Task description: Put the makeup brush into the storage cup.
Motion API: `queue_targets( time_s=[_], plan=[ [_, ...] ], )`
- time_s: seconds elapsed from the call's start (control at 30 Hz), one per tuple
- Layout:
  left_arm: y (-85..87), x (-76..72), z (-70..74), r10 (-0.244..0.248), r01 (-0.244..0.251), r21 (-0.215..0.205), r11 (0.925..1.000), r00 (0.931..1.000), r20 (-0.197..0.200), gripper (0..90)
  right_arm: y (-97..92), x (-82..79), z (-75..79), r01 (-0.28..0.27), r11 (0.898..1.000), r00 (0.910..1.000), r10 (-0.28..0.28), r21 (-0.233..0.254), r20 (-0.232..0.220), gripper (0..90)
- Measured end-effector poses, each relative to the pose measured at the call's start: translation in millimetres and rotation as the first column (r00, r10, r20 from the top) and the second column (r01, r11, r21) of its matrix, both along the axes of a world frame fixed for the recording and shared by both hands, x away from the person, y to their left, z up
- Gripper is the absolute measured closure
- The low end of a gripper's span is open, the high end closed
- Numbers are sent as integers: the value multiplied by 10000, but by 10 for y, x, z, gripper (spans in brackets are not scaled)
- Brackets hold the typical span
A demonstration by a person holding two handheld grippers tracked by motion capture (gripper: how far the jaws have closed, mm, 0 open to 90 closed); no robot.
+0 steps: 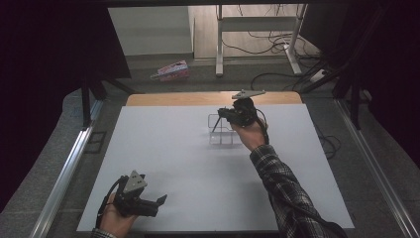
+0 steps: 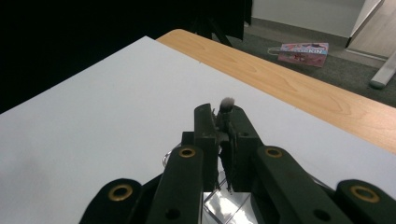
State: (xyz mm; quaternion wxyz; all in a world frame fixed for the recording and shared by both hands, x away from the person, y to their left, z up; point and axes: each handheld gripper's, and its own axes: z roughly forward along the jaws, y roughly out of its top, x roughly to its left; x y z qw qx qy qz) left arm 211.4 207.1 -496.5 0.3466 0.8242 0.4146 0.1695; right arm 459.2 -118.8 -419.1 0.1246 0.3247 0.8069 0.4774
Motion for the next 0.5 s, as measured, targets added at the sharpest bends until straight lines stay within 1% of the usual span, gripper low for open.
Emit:
queue_targets(
  time_s=[0.1, 0.27, 0.33, 0.37, 0.43, 0.47, 0.5],
  plan=[
    [-4, 0, -1, -17, 17, 30, 10000, 10000, -9, 1, 10, -6, -36, -19, 10000, 10000, 19, -84, -5, 843],
    [0, -1, 1, 1, -1, 25, 10000, 10000, 2, 1, 9, -7, -105, -11, 9999, 9999, 8, -159, -168, 841],
    [-1, -2, 1, 9, -9, 18, 10000, 10000, -5, 1, 13, -4, -119, -99, 9998, 9997, 94, -177, -241, 827],
    [-2, -2, 1, 10, -10, 17, 10000, 10000, -11, 1, 17, 1, -119, -132, 9998, 9994, 126, -170, -318, 767],
    [-3, -1, 0, 12, -11, 31, 10000, 10000, -23, 1, 29, 6, -105, -81, 9998, 9996, 77, -178, -275, 569],
    [-3, 0, 0, 14, -14, 26, 10000, 10000, -25, 1, 34, 11, -91, 31, 9995, 9999, -36, -316, -159, 468],
    [-3, 0, 0, 13, -13, 19, 10000, 10000, -28, 1, 42, 18, -74, 144, 9994, 9999, -146, -305, -62, 366]
  ],
)
